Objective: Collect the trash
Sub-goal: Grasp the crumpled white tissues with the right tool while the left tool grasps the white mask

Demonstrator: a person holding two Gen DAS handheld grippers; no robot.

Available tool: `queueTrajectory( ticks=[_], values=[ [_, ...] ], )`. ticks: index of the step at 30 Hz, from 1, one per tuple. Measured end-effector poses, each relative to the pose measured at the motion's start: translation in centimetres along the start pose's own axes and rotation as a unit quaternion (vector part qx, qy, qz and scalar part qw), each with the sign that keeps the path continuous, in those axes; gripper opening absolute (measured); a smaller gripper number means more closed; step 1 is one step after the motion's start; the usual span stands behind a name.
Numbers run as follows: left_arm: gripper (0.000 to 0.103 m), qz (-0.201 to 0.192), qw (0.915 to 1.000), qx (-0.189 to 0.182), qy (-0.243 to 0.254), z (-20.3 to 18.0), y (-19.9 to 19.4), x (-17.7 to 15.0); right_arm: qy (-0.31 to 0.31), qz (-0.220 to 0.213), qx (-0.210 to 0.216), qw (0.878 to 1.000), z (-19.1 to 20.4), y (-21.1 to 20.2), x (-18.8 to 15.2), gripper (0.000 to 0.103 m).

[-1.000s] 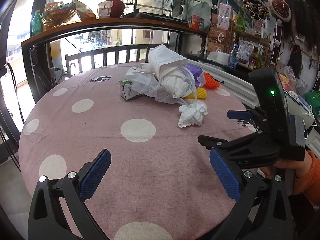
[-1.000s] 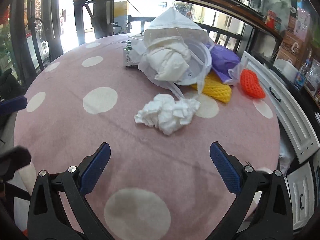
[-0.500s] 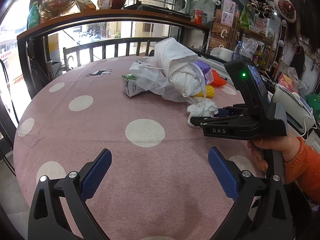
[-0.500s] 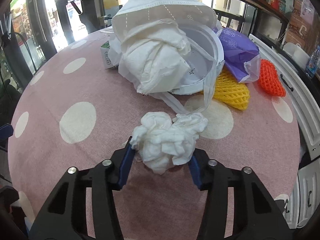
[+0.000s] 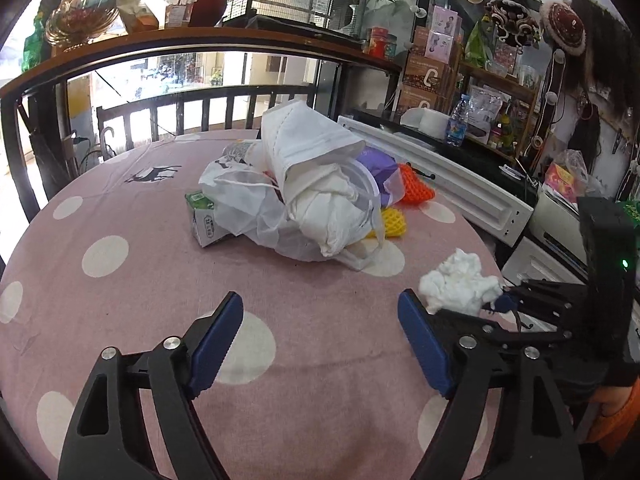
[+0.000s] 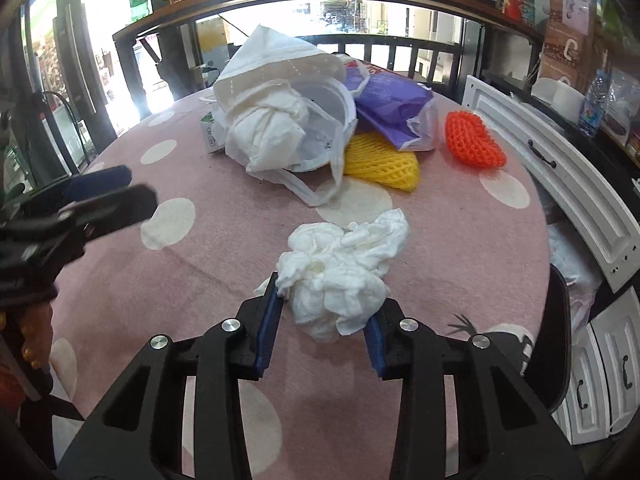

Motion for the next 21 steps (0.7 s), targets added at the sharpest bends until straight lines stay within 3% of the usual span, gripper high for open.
queueTrajectory(
  ticks=[2,6,11,14,18,21],
  values=[
    [0.073,-0.006,1.0,0.003,0.003,-0.4,0.7,1.5,0.0,-0.008,-0.016,1.0,-0.7,-0.8,-0.6,0.038],
    [0.07,-0.011,0.9998,0.018,0.006,-0.5,1.8,4.6,0.017,-0.016,-0.008,1.0,-1.9,-1.5,-1.6,0.038],
    [0.07,-0.015,0.9992,-0.019,-0.031,0.9,1.6,8.6,0.017,-0.023,-0.018,0.999,-2.5,-1.6,-2.4,0.038],
    [0.07,-0.013,0.9995,0.006,-0.028,0.8,1.8,11.1,0.016,-0.023,-0.01,1.0,-2.4,-1.5,-2.6,0.038],
    [0.072,0.03,0.9989,0.027,-0.025,1.1,4.5,13.4,0.016,-0.026,-0.008,1.0,-2.1,-1.3,-2.7,0.038],
    [0.071,0.063,0.997,0.024,-0.039,1.7,6.6,14.3,0.017,-0.03,-0.009,0.999,-2.0,-1.5,-2.7,0.038]
  ],
)
Point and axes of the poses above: each gripper's, at about its wrist camera, not at the fingertips, and y roughly the way its jaws point, z to its left, x to its top, the point moved 2 cm from there along y, roughly the way its jaws point, and after that the axes turned 11 degrees about z, right-handed, at the moved point
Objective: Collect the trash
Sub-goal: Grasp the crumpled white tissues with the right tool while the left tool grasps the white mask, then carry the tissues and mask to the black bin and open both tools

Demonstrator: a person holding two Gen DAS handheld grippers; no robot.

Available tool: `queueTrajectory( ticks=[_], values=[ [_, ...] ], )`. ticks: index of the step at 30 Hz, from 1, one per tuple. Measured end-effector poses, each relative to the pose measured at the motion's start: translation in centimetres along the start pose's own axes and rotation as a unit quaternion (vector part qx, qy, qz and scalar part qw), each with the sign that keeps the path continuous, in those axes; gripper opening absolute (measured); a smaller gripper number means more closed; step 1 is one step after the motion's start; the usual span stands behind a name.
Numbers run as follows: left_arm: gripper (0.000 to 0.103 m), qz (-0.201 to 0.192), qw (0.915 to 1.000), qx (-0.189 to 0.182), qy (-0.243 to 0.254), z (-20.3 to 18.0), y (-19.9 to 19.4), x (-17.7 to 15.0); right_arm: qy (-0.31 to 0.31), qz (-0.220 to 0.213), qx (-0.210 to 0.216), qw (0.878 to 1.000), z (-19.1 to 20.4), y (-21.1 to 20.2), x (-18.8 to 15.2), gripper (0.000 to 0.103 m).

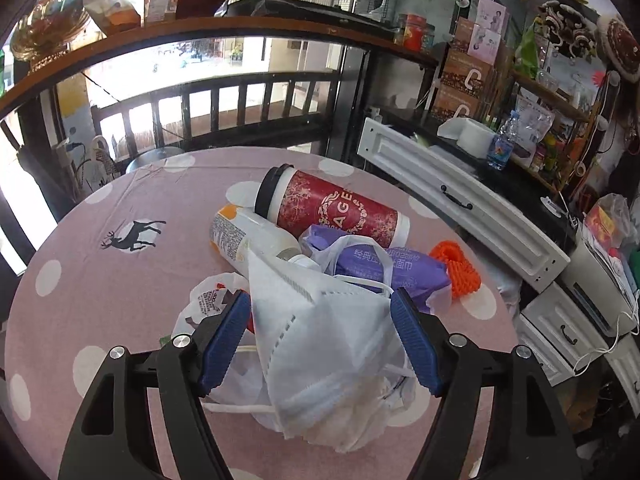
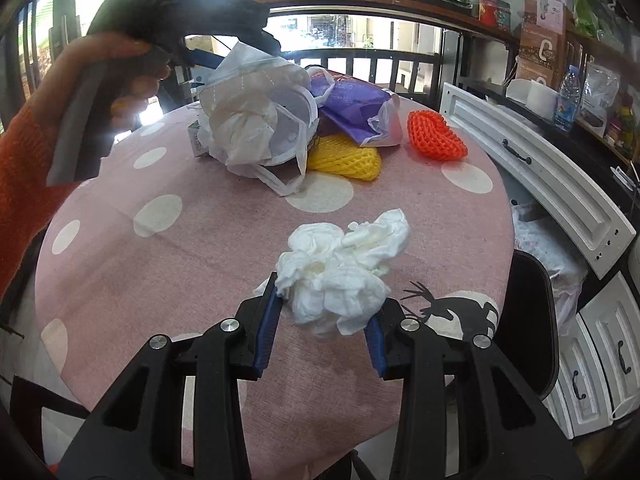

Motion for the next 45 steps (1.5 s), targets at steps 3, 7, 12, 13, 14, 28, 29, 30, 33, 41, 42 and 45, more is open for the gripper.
queueTrajectory(
  ticks=[3,7,12,13,14,28,29,30,33,41,42,45],
  values=[
    [0.058,0.015,0.9995,-0.02,-0.016,0.6,0.8,0.2,0.002,-0.004,0.0,1.0,-0.2,-0.3,-0.1,0.039],
    [0.032,-0.005,0.9999,-0.006,-0.014,0.7,-0.1,-0.2,0.011,-0.002,0.003,1.0,-0.7,-0.2,-0.3,0.039],
    [0.024,-0.04,0.9991,-0.003,-0.015,1.5,-2.0,-0.7,0.014,-0.002,0.003,1.0,-0.9,0.2,-0.3,0.039],
    [0.024,-0.048,0.9987,-0.006,-0.018,1.6,-2.6,-0.7,0.015,-0.003,0.003,1.0,-1.0,0.2,-0.3,0.039],
    [0.023,-0.057,0.9981,-0.01,-0.02,1.8,-3.2,-0.6,0.015,-0.005,0.004,1.0,-1.0,0.1,-0.2,0.039],
    [0.023,-0.151,0.9802,-0.111,0.065,-8.1,-11.0,-0.3,0.123,-0.029,-0.058,0.99,-11.9,-1.1,0.8,0.039],
    [0.023,-0.148,0.9784,-0.121,0.078,-9.8,-10.5,-0.5,0.135,-0.026,-0.08,0.987,-13.5,-1.0,0.5,0.039],
    [0.023,-0.145,0.9769,-0.129,0.09,-11.3,-9.9,-0.9,0.144,-0.02,-0.1,0.984,-15.0,-0.7,0.2,0.039],
    [0.023,-0.128,0.9735,-0.151,0.115,-15.5,-7.8,-1.6,0.182,0.004,-0.13,0.975,-19.2,0.8,-1.4,0.039],
    [0.023,-0.064,0.97,-0.175,0.156,-23.7,-1.8,-4.0,0.245,0.061,-0.134,0.958,-25.0,6.9,-6.4,0.053],
    [0.023,-0.054,0.9698,-0.175,0.161,-24.6,-1.1,-4.3,0.253,0.065,-0.141,0.955,-25.4,7.6,-6.9,0.067],
    [0.023,-0.027,0.9689,-0.173,0.175,-27.0,1.1,-5.2,0.28,0.065,-0.148,0.946,-26.3,8.3,-8.7,0.07]
  ],
)
Point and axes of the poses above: each gripper's, at about its wrist camera, not at the fingertips, and y roughly the way its jaws point, z to its left, x to its top, the point moved 2 cm from there along y, roughly the way its jaws point, and after that the axes turned 11 degrees about z, right-handed, at the moved point
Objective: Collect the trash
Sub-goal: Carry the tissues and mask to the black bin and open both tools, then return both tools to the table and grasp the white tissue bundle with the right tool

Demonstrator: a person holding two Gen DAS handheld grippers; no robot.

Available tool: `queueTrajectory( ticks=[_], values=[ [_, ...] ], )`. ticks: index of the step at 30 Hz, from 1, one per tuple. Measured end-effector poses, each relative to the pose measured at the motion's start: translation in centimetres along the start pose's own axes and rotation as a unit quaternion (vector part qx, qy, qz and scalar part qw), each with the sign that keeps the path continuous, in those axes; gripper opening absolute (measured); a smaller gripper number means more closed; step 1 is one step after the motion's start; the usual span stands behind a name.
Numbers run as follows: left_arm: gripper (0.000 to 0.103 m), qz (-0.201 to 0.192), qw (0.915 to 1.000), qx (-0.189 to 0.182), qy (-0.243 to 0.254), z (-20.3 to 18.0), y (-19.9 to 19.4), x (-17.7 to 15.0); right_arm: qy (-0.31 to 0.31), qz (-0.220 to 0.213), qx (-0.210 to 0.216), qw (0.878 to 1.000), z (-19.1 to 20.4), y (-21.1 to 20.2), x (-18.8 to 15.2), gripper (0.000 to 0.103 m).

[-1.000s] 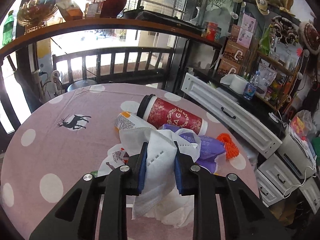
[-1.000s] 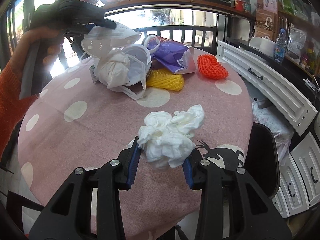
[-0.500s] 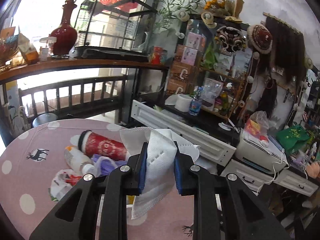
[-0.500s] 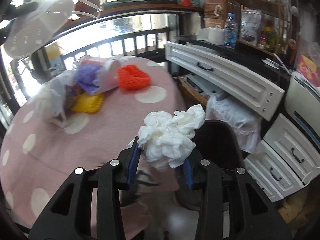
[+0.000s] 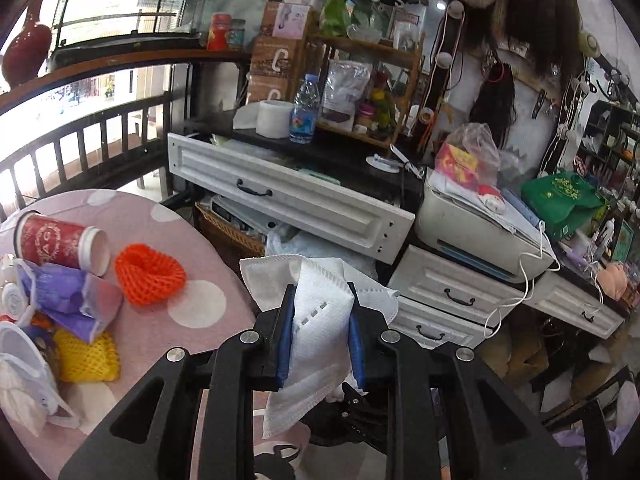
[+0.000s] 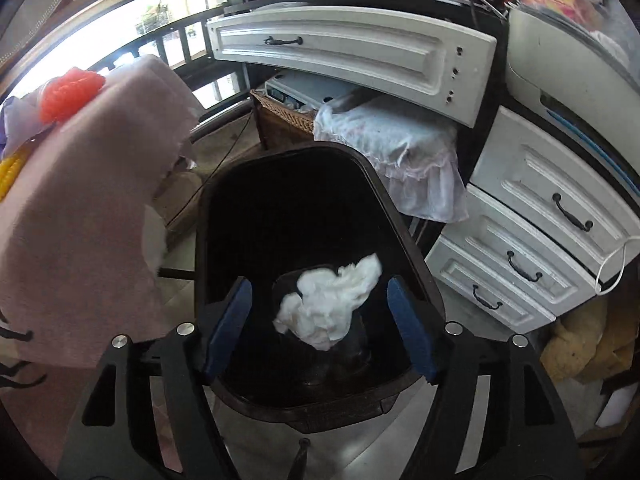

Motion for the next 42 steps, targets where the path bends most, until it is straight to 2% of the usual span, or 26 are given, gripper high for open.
queueTrajectory(
  ticks=[3,6,12,18,20,21,23,24,25,27,31,35,39,42],
  values=[
    [0.023,0.025,0.9996,-0.003,0.01,-1.5,2.7,-0.6,0.021,-0.002,0.015,1.0,-1.7,-0.5,-1.2,0.071],
    [0.024,0.054,0.9984,-0.007,0.017,-2.9,5.7,-1.4,0.025,-0.014,-0.005,1.0,-3.4,-2.0,-2.6,0.076],
    [0.024,0.11,0.9933,-0.013,0.035,-5.2,11.6,-3.4,0.067,-0.024,-0.024,0.997,-8.0,-4.9,-5.6,0.079],
    [0.025,0.162,0.9855,0.027,0.044,-5.8,16.4,-5.5,0.101,-0.029,-0.032,0.994,-11.0,-6.3,-7.8,0.079],
    [0.027,0.177,0.9825,0.03,0.049,-5.8,17.9,-6.4,0.104,-0.028,-0.035,0.994,-11.5,-6.5,-8.3,0.079],
    [0.028,0.184,0.9811,0.03,0.05,-5.9,18.5,-6.8,0.106,-0.029,-0.034,0.993,-11.6,-6.6,-8.4,0.079],
    [0.039,0.195,0.9783,0.04,0.058,-6.0,19.3,-7.3,0.106,-0.034,-0.034,0.993,-11.8,-6.9,-8.6,0.079],
    [0.048,0.197,0.9772,0.048,0.063,-6.1,19.5,-7.4,0.104,-0.037,-0.039,0.993,-11.8,-7.0,-8.5,0.079],
    [0.062,0.196,0.9769,0.052,0.066,-6.2,19.4,-7.4,0.102,-0.042,-0.044,0.993,-11.9,-7.2,-8.6,0.079],
    [0.074,0.187,0.9788,0.054,0.066,-6.5,18.8,-7.2,0.1,-0.048,-0.048,0.993,-12.1,-7.5,-8.6,0.079],
    [0.079,0.152,0.9853,0.033,0.07,-7.1,15.9,-6.1,0.099,-0.06,-0.061,0.991,-12.1,-8.5,-8.6,0.079],
    [0.087,0.099,0.9917,0.023,0.08,-7.2,11.4,-5.7,0.094,-0.073,-0.063,0.991,-11.5,-9.7,-8.4,0.079],
    [0.091,0.055,0.9947,0.034,0.08,-6.3,6.8,-6.0,0.075,-0.081,-0.054,0.992,-9.9,-10.8,-7.8,0.079],
    [0.093,0.026,0.9952,0.059,0.073,-4.5,3.5,-6.7,0.05,-0.091,-0.038,0.994,-7.4,-11.5,-7.1,0.08]
  ],
)
Point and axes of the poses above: each gripper's, at about its wrist camera, not at the fingertips, and y roughly the way its jaws point, z to its left, x to its top, the point moved 2 cm from there along y, roughly the way its jaws point, and after that the axes turned 11 degrees about z, right-handed, at the moved point
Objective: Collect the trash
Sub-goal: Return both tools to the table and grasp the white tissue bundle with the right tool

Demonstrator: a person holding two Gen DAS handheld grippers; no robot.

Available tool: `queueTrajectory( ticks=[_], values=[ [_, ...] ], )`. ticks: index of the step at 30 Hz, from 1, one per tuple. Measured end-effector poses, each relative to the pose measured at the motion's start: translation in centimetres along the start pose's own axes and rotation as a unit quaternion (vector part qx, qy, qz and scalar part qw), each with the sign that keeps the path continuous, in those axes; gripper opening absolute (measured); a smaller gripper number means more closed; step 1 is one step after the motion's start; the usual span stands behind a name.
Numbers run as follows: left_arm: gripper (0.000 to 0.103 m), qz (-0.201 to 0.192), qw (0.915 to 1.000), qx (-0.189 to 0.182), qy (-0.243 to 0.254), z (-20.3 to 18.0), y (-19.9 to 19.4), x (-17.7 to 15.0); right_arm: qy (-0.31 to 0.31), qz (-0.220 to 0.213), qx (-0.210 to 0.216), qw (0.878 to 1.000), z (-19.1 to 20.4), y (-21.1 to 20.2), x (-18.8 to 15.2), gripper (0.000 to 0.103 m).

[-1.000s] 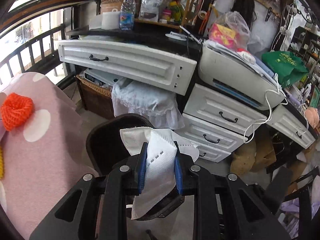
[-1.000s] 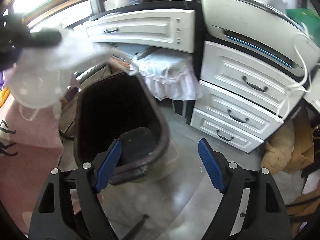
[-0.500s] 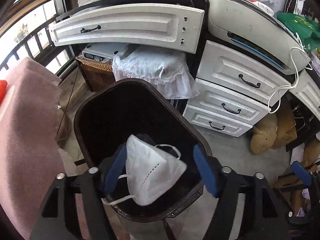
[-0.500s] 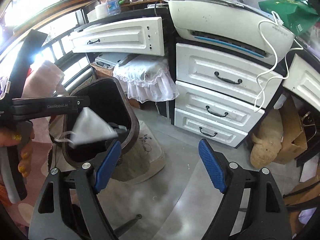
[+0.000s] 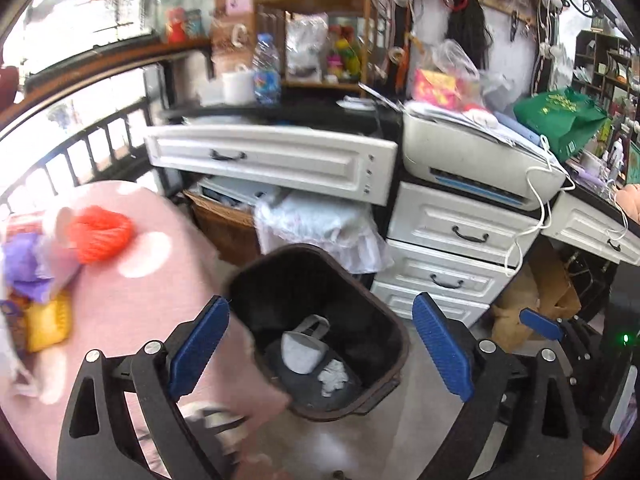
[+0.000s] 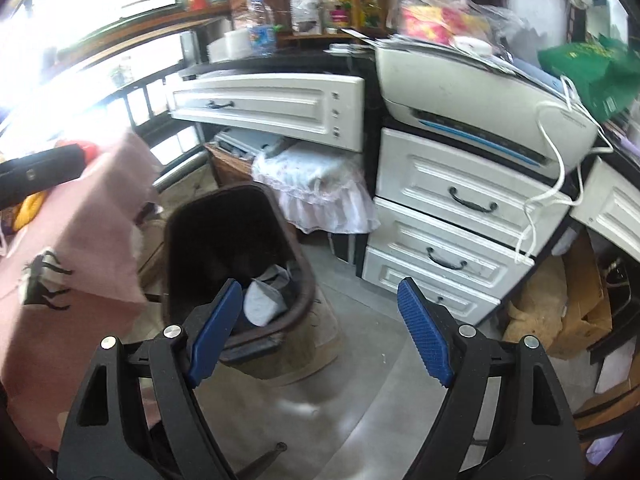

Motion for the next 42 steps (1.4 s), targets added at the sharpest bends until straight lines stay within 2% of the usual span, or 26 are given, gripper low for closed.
queueTrajectory(
  ticks=[6,11,17,24,28,31,33,35,38,42],
  values=[
    [0.097,-0.051,0.997,0.046,-0.035,5.2,-5.8,-2.2,-0.08,-0.022,0.051,0.995,7.7,-2.3,1.2,0.08],
    [0.097,-0.068,0.9904,0.095,-0.075,10.4,-9.7,-4.6,-0.145,-0.034,0.1,0.984,14.9,-4.4,1.9,0.08],
    [0.097,-0.081,0.9752,0.16,-0.13,17.3,-13.2,-8.1,-0.218,-0.04,0.156,0.962,23.1,-6.9,1.6,0.08],
    [0.097,-0.06,0.9561,0.217,-0.188,24.5,-15.2,-12.5,-0.282,-0.036,0.229,0.931,32.3,-9.1,0.4,0.08],
    [0.097,-0.057,0.9451,0.246,-0.208,26.9,-16.3,-14.5,-0.317,-0.027,0.261,0.911,37.0,-9.5,-0.2,0.08],
    [0.097,-0.053,0.9419,0.25,-0.217,28.1,-17.0,-15.5,-0.329,-0.014,0.276,0.903,39.9,-9.3,-0.2,0.079],
    [0.097,-0.053,0.9402,0.252,-0.223,28.5,-17.4,-16.2,-0.33,-0.011,0.277,0.903,41.5,-8.7,0.2,0.079],
    [0.097,-0.049,0.9347,0.266,-0.231,29.2,-17.6,-16.9,-0.336,-0.007,0.269,0.902,43.0,-8.1,0.6,0.078],
    [0.097,-0.053,0.9362,0.244,-0.247,30.0,-18.0,-17.7,-0.333,0.0,0.251,0.909,44.3,-6.8,1.3,0.077],
    [0.097,-0.055,0.9327,0.25,-0.254,30.9,-18.4,-18.4,-0.326,0.015,0.237,0.915,45.4,-5.0,2.1,0.073]
  ],
)
Point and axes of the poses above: each gripper's, at about its wrist camera, not at the fingertips, and y roughly the way its jaws point, z to its left, x to its top, the point moved 2 cm from there along y, roughly the way its jaws point, and after that the axes turned 11 degrees about z, right-handed, at the moved point
